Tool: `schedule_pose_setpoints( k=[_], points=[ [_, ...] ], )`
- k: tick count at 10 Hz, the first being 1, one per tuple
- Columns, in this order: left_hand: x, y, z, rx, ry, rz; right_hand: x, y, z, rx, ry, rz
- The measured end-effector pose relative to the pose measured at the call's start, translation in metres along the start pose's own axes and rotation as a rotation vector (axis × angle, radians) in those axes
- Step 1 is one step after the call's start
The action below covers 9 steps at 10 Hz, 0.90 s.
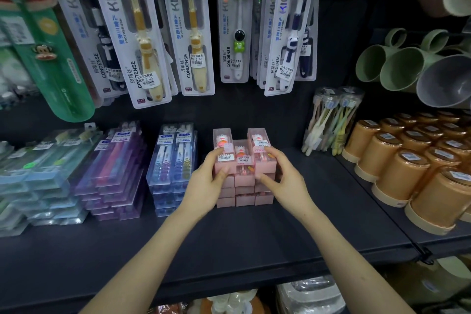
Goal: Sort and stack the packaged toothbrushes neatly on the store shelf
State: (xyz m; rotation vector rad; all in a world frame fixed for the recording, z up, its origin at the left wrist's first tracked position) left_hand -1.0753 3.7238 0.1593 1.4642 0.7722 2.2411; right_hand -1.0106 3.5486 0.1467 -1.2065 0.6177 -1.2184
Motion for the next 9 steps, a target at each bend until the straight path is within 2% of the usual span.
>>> schedule_pose_setpoints(
  k=[3,7,9],
  points=[
    [-0.002,-0.003,-0.002,-0.045,-0.070,0.082,-0.001,-0.005,-0.002,0.000,0.005,-0.024],
    [-0.001,0.000,-0.003,-0.058,-0.020,0.118,0.000,-0.010,-0.004,0.001,0.016,-0.085],
    [0.016,0.016,-0.010,-0.087,0.021,0.112,0.016,-0.043,-0.015,0.119,0.138,-0.219]
  ],
)
Point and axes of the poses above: each hand's wrist, its own z-axis towards the middle knuckle, its own x-axis out of the back of the hand, y = z × x, the point moved 9 cm from there along z, towards the middle knuckle, and after that the axes turned 15 degrees about z, right-handed, at the moved point
